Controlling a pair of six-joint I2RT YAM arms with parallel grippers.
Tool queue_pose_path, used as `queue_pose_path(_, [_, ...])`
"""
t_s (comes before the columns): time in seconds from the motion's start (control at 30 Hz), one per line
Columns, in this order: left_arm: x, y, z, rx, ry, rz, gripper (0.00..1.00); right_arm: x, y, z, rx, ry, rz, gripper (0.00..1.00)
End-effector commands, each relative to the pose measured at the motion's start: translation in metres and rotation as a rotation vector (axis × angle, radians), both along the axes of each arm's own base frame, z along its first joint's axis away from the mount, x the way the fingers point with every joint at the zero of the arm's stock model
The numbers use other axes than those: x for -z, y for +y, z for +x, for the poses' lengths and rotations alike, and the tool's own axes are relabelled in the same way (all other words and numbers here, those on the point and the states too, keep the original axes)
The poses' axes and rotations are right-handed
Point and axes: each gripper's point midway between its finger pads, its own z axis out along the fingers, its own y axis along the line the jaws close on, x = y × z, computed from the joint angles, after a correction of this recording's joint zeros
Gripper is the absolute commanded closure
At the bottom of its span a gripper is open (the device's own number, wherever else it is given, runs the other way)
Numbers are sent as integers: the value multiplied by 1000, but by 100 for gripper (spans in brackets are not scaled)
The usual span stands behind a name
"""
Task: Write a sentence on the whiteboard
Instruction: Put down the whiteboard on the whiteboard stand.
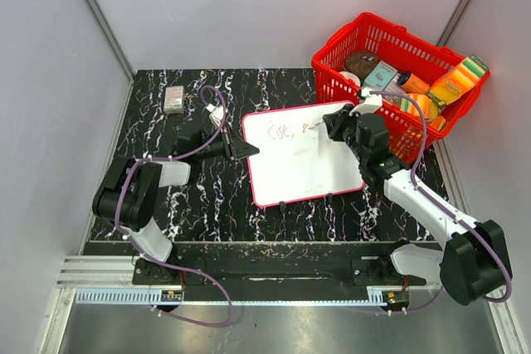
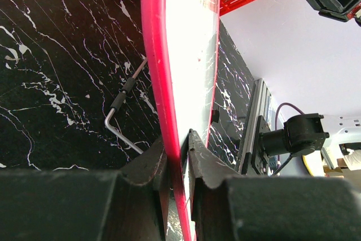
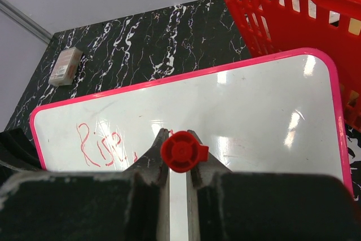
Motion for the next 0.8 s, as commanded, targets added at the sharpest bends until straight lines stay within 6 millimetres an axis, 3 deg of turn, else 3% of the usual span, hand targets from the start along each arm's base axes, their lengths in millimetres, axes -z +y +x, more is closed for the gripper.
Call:
queue_pose_path(0.0, [-13,-6,1,24,-133,17,100,-12,1,7,9,-34,24,100])
queue_pose_path(0.77, [-13,-6,1,24,-133,17,100,-8,-25,14,132,-18,-43,100])
